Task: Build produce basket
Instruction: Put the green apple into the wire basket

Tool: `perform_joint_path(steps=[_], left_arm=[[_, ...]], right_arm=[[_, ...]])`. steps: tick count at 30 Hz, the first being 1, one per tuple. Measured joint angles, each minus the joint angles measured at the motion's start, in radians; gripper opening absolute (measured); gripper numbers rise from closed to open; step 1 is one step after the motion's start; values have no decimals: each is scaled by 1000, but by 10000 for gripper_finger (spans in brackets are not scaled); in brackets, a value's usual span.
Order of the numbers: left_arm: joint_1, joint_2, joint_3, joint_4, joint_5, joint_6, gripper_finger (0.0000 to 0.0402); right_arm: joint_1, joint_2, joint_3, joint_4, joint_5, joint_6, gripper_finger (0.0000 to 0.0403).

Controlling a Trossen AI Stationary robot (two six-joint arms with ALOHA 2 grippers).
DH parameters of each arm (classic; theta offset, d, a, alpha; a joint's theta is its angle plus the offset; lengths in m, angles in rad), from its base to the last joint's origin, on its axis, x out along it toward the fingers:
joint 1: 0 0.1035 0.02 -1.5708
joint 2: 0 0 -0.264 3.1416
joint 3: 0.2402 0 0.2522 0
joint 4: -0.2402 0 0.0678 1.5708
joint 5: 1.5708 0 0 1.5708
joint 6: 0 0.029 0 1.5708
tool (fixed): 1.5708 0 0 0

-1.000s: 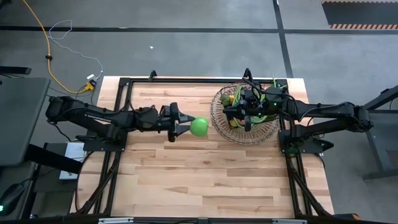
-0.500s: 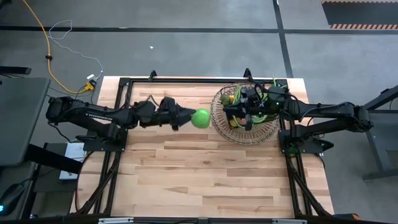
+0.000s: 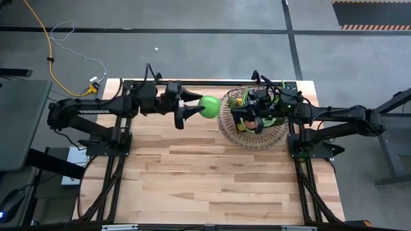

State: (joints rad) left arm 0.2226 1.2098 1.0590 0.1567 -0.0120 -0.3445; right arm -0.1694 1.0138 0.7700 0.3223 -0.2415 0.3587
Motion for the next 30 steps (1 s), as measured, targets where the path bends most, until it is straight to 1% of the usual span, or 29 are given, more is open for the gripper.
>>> perform_joint_path(steps=[3,6,8,9,12,14,16,19,22,24,27,30], left_arm=[[-5,0,61,-159,-16,215,234],[-20,-8,69,-268,-88,327,234],[-24,-17,63,-319,-134,317,234],[-29,-19,53,-311,-146,292,234],[-41,-28,-18,-255,-153,209,234],[-57,-30,-62,-178,-157,194,234],[-69,-35,-96,-159,-165,175,234],[-79,-31,-115,-192,-190,163,234],[-70,-33,-112,-205,-257,163,234],[-53,-33,-112,-247,-276,157,234],[6,-33,-112,-339,-258,123,237],[90,-32,-112,-438,-166,75,250]], right_arm=[[0,0,0,9,-6,2,0],[0,-2,0,21,-7,3,0],[0,-2,0,19,-7,2,0],[0,-2,0,19,-9,1,0],[0,-2,0,19,-10,0,0],[0,-2,0,19,-10,0,0],[0,-2,0,19,-10,0,0],[0,-2,0,19,-10,1,0],[-1,-2,0,18,-8,0,0],[-5,-2,0,15,2,0,0],[-8,-2,0,13,6,0,0],[-8,-2,0,12,6,0,0]])
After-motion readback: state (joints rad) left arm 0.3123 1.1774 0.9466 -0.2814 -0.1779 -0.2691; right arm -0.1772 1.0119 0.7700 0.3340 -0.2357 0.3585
